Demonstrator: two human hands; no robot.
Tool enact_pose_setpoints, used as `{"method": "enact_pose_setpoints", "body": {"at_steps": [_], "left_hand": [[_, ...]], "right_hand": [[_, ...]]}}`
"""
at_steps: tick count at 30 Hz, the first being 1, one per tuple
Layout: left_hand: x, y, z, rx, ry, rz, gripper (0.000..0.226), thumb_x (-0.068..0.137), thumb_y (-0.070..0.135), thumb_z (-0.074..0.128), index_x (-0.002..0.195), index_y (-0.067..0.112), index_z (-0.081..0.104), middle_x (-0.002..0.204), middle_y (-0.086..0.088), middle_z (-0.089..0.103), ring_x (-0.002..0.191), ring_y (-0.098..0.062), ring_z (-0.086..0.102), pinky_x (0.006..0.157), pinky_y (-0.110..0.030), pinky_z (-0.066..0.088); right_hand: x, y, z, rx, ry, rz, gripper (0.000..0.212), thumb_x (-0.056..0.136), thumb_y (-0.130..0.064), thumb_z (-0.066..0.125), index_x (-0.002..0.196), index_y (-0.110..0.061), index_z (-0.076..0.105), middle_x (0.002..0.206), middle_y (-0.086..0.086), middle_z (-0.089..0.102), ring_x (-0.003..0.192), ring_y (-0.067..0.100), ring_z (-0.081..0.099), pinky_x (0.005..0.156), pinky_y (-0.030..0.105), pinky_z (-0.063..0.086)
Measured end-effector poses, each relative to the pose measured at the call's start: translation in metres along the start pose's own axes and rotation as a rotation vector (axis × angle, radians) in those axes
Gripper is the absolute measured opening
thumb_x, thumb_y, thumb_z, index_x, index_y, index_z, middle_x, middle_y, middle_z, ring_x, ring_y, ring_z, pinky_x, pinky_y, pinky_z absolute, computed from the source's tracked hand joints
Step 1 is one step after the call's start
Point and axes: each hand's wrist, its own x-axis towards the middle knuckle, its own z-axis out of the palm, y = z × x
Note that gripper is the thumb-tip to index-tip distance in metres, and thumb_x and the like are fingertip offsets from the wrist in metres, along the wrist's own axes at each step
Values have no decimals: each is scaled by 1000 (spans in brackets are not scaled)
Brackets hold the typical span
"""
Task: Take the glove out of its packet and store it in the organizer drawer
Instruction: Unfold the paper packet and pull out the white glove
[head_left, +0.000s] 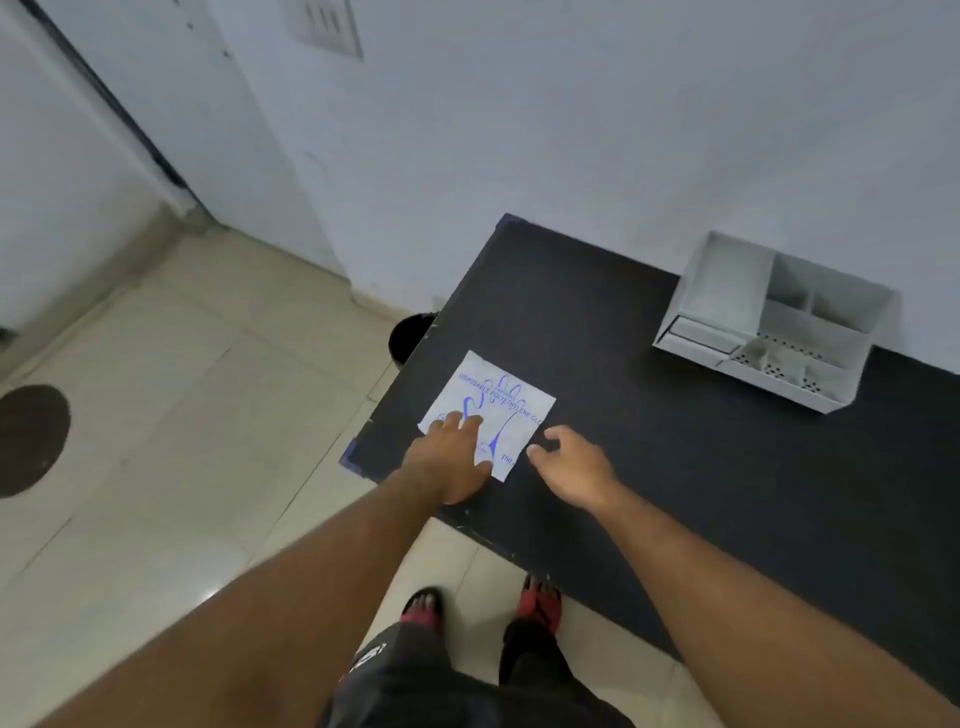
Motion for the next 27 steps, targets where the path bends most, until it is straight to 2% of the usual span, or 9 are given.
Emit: {"method": "enact_pose_setpoints", "body": {"at_steps": [2, 4, 10, 14, 18, 20, 22, 24, 27], "left_hand": [[8, 3, 4, 1, -28, -21, 75, 96, 46, 58, 156, 22, 23, 165, -9, 23, 148, -32, 29, 113, -53, 39], [15, 5, 8, 22, -55, -33, 77, 94, 48, 60, 156, 23, 22, 166, -9, 22, 149, -33, 27, 115, -55, 36], [45, -9, 17, 20, -81, -79, 83, 92, 55, 59, 157, 24, 18, 167, -7, 18, 151, -33, 23, 116, -58, 30], [56, -15, 21, 7, -75, -43, 82, 91, 58, 60, 156, 25, 22, 163, -6, 24, 146, -32, 31, 109, -51, 41], [65, -14, 19, -11, -45, -22, 85, 86, 75, 49, 153, 26, 28, 156, -6, 33, 139, -31, 36, 103, -48, 45], [69, -11, 17, -118, -41, -30, 83, 88, 78, 40, 152, 26, 31, 155, -5, 37, 137, -30, 39, 104, -50, 43], [72, -6, 11, -247, -65, 7, 76, 90, 74, 40, 150, 27, 36, 152, -3, 43, 132, -27, 44, 105, -49, 44], [74, 3, 0, -461, -132, 82, 61, 93, 59, 50, 143, 26, 43, 139, 1, 55, 118, -18, 53, 98, -40, 48], [75, 19, -21, -836, -328, 130, 44, 94, 33, 58, 137, 25, 52, 122, 3, 68, 104, -11, 66, 95, -33, 52]], "right_hand": [[15, -2, 2, 79, -34, 93, 63, 93, -45, 54, 147, -15, 42, 128, 6, 62, 107, 21, 63, 90, 37, 54], [19, -4, 6, 203, -83, 184, 56, 96, -37, 53, 144, -9, 43, 110, 4, 63, 95, 22, 68, 82, 38, 58], [41, -10, 23, 373, -102, 252, 59, 95, -31, 56, 149, -14, 37, 94, -6, 60, 93, 19, 70, 75, 35, 59], [55, -17, 30, 627, -98, 332, 25, 95, -27, 59, 118, -16, 63, 101, 0, 74, 85, 16, 73, 68, 30, 60], [62, -27, 28, 726, -93, 385, 15, 95, -24, 61, 103, -16, 69, 92, 1, 73, 73, 14, 66, 70, 32, 58], [63, -33, 28, 682, 23, 321, 11, 94, -24, 60, 100, -20, 68, 92, -4, 72, 74, 11, 63, 63, 29, 54], [63, -42, 24, 695, 161, 266, 8, 91, -25, 60, 95, -23, 67, 92, -7, 73, 78, 10, 68, 61, 28, 53], [61, -51, 16, 666, 293, 209, 6, 87, -27, 60, 84, -23, 63, 86, -7, 72, 77, 10, 69, 65, 32, 58], [56, -58, -2, 536, 435, 66, 13, 83, -27, 62, 75, -20, 53, 80, -5, 65, 71, 10, 63, 57, 27, 48]]}}
